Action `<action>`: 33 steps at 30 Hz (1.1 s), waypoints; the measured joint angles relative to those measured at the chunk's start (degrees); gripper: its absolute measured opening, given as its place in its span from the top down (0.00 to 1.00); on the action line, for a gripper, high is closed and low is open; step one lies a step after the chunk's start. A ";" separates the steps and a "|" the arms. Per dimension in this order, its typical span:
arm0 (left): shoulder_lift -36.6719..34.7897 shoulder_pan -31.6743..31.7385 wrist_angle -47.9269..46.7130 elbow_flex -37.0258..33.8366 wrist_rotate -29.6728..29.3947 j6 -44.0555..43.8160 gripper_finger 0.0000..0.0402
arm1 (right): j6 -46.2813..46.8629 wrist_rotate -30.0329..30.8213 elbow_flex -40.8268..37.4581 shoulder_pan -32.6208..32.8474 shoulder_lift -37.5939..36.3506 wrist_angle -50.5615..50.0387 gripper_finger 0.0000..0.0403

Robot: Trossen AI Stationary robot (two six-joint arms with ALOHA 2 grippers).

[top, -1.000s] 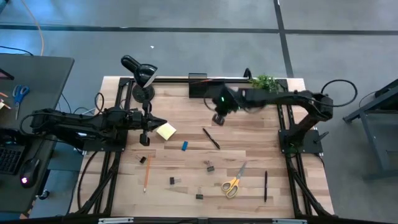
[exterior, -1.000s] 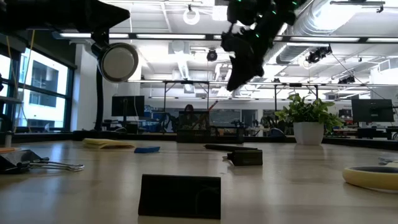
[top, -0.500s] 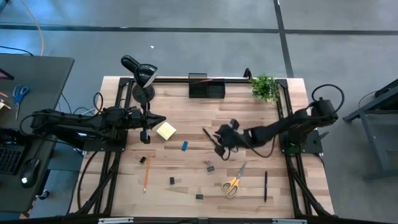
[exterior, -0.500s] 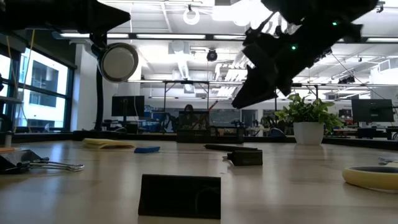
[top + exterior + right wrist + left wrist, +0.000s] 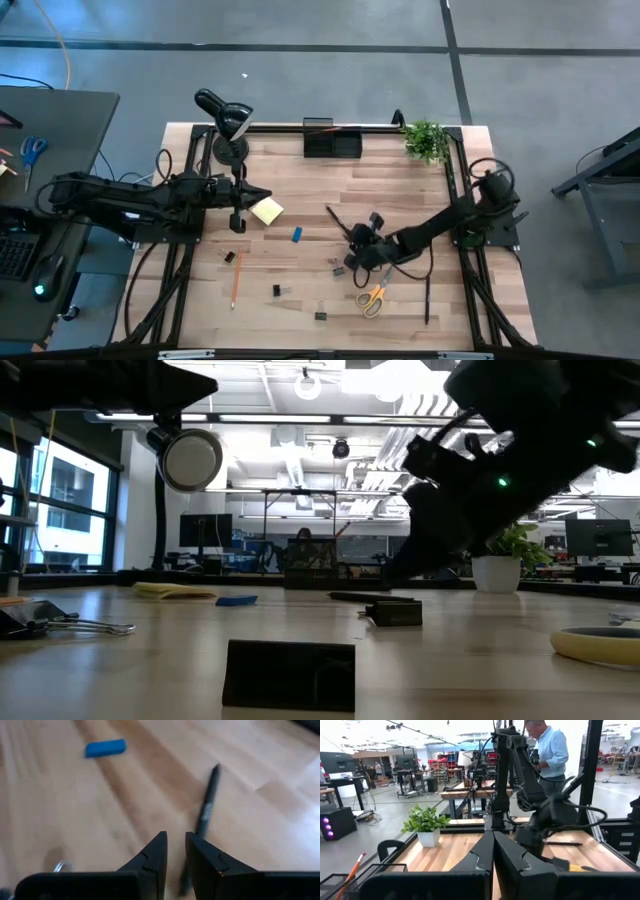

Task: Pick and place office supplies into organizer
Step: Put the black pen into the black desk organizer

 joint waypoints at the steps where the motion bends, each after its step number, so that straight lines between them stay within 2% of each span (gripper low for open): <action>1: 0.41 0.00 0.38 0.00 -0.23 0.00 1.00 | 0.99 -0.01 0.00 0.30 0.69 -0.09 0.85; 5: 1.30 0.00 -0.04 0.98 -0.30 0.33 1.00 | 3.64 -0.67 0.00 0.39 2.96 -0.15 0.85; 9: 1.36 0.00 -4.09 2.45 -0.19 -0.43 1.00 | 0.94 -0.30 0.16 -0.17 3.91 -0.08 0.86; 14: 1.39 0.00 -8.64 2.47 -0.08 -2.63 1.00 | 0.13 -0.53 0.24 -0.41 4.05 -0.67 0.92; 19: 1.66 0.00 -9.53 2.49 -0.25 -3.27 1.00 | -3.97 3.49 0.20 1.60 3.65 -2.19 0.98; 22: 1.64 0.00 -9.78 2.49 -0.26 -3.66 1.00 | -7.22 3.77 1.03 2.12 2.85 -3.26 0.99; 27: 1.64 0.00 -10.30 2.49 -0.26 -3.98 1.00 | -7.50 6.62 1.80 2.77 2.63 -5.19 0.96; 29: 1.64 0.00 -10.53 2.49 -0.26 -4.17 1.00 | -8.06 8.81 1.90 2.83 2.63 -5.58 0.92; 33: 1.64 0.00 -11.23 2.49 -0.26 -4.26 1.00 | -4.96 9.42 1.88 2.42 2.63 -9.62 0.84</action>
